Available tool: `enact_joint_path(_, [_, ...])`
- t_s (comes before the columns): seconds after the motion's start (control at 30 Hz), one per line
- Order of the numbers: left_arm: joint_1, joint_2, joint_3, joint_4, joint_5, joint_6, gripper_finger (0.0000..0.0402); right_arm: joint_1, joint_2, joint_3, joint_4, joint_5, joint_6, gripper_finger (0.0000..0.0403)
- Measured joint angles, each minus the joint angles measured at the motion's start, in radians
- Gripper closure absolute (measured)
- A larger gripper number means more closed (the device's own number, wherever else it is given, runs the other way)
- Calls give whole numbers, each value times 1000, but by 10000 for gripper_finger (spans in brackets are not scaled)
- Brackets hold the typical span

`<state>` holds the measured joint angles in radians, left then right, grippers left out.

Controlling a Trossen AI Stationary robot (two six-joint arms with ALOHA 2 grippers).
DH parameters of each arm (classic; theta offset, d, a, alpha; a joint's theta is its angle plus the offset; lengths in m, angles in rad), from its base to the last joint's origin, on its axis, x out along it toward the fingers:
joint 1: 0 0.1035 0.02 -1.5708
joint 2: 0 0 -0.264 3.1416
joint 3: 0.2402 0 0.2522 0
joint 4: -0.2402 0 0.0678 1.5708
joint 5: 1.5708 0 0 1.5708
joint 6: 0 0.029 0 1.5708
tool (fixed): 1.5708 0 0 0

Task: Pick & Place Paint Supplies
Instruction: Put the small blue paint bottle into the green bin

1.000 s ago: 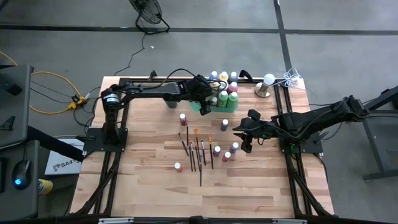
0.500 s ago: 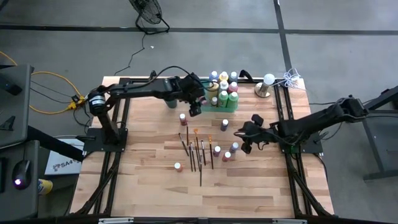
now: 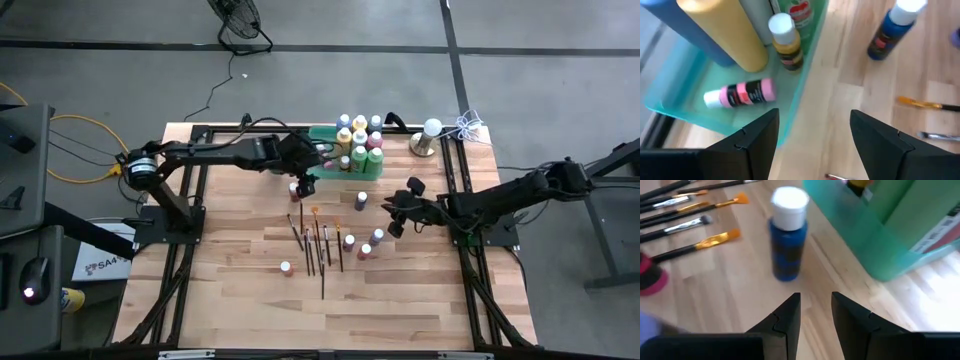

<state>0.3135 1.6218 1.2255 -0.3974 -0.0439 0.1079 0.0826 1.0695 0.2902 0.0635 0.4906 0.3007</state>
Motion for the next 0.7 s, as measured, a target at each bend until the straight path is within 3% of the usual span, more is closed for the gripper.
enact_joint_path(0.2, [0,-32,-72,101,41,-9,163,-75,0,-2,5,-113,-7,289])
enact_joint_path(0.4, [0,-38,-92,116,73,-10,163,-147,28,-2,72,-205,-43,227])
enact_joint_path(0.57, [0,-38,-92,118,90,-10,163,-180,131,-2,202,-232,-127,170])
enact_joint_path(0.7, [0,-38,-92,119,90,-7,163,-201,247,-2,334,-286,-171,149])
